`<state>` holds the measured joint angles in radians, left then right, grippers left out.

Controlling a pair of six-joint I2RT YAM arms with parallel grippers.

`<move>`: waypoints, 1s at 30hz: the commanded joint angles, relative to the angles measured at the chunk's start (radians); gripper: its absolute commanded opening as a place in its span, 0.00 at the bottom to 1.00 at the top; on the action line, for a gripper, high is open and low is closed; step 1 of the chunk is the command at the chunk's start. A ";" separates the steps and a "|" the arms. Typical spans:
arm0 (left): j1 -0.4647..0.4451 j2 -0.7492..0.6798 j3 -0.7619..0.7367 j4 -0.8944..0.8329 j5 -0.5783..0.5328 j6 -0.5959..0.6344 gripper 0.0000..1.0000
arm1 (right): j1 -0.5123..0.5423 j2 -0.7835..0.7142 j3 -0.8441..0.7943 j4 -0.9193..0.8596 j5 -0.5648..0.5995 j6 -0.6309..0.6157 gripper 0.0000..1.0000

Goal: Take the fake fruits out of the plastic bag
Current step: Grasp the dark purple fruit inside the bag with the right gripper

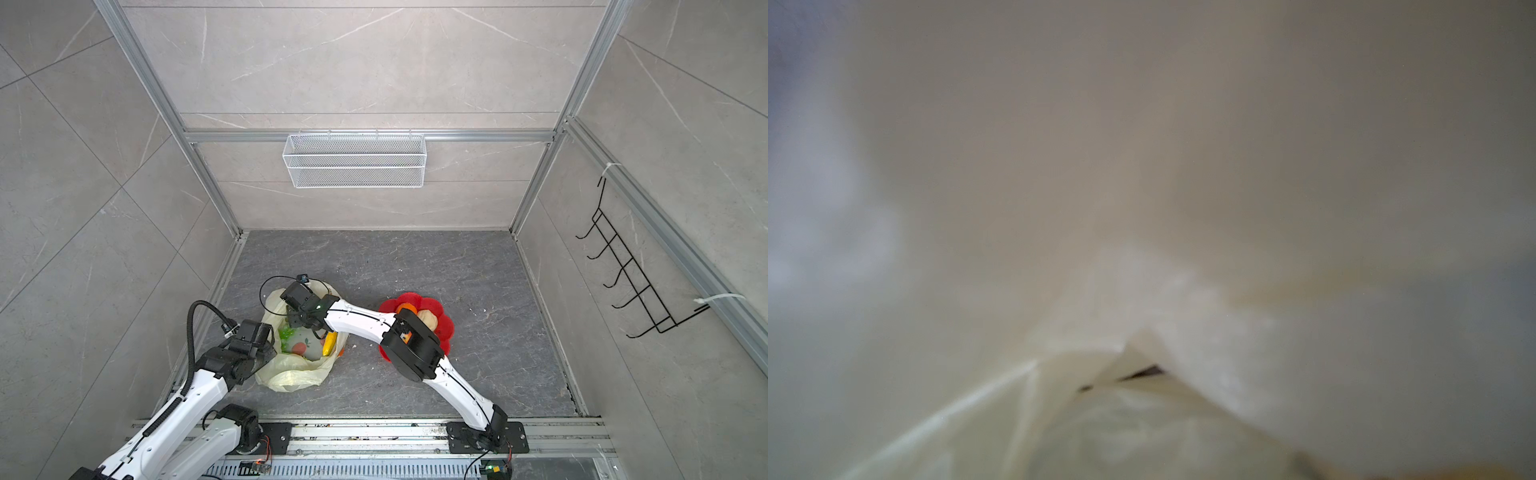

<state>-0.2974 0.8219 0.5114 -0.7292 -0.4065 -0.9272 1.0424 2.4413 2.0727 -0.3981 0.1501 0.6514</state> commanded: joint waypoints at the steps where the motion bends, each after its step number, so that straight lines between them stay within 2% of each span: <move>1: 0.006 0.000 0.005 0.004 0.003 0.007 0.09 | 0.004 0.061 0.099 -0.072 0.013 0.025 0.70; 11: 0.005 -0.016 -0.004 -0.001 0.001 0.010 0.09 | 0.000 0.195 0.293 -0.167 -0.017 0.008 0.75; 16: 0.005 -0.012 -0.003 0.005 0.004 0.009 0.09 | -0.004 0.234 0.339 -0.139 -0.057 -0.007 0.77; 22: 0.006 -0.007 0.000 0.011 0.009 0.011 0.09 | -0.011 0.261 0.355 -0.097 -0.027 0.008 0.77; 25: 0.005 -0.006 -0.002 0.011 0.011 0.012 0.09 | -0.017 0.274 0.377 -0.097 -0.016 0.011 0.75; 30: 0.005 -0.006 -0.004 0.008 0.007 0.014 0.09 | -0.023 0.251 0.375 -0.115 -0.028 0.007 0.65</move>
<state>-0.2966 0.8169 0.5114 -0.7238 -0.3912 -0.9264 1.0302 2.6946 2.4294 -0.5064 0.1085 0.6598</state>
